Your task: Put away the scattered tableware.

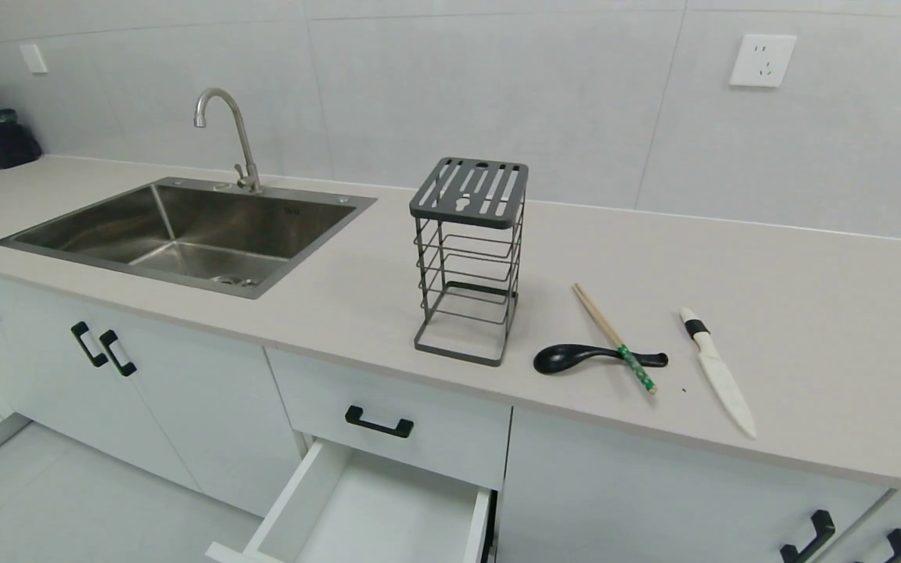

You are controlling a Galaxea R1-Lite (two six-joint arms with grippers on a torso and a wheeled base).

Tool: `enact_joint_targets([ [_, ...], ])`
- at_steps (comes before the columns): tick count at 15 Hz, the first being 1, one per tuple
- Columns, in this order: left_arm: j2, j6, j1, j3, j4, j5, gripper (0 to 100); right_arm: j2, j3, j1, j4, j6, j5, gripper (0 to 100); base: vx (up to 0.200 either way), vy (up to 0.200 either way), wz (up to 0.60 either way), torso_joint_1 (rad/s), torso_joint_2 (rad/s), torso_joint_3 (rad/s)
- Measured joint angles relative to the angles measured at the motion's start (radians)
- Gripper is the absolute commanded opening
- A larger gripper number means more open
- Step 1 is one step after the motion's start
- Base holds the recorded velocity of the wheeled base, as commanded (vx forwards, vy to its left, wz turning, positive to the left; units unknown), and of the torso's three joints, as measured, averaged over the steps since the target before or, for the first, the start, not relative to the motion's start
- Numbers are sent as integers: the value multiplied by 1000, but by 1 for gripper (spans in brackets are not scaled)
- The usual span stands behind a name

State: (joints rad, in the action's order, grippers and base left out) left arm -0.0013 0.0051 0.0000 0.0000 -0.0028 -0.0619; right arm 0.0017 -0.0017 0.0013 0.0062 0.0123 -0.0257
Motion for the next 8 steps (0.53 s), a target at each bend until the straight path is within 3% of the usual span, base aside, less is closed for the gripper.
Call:
enact_joint_targets([
  [4,0,1,0,0,-2,-1,100,0,0,0,-1,0,0,0,0,0,0,234,-450,-215],
  [8,0,1,0,0,-1,0,100,1,0,0,0,-2,3,0,0,0,0,37,-71,-27],
])
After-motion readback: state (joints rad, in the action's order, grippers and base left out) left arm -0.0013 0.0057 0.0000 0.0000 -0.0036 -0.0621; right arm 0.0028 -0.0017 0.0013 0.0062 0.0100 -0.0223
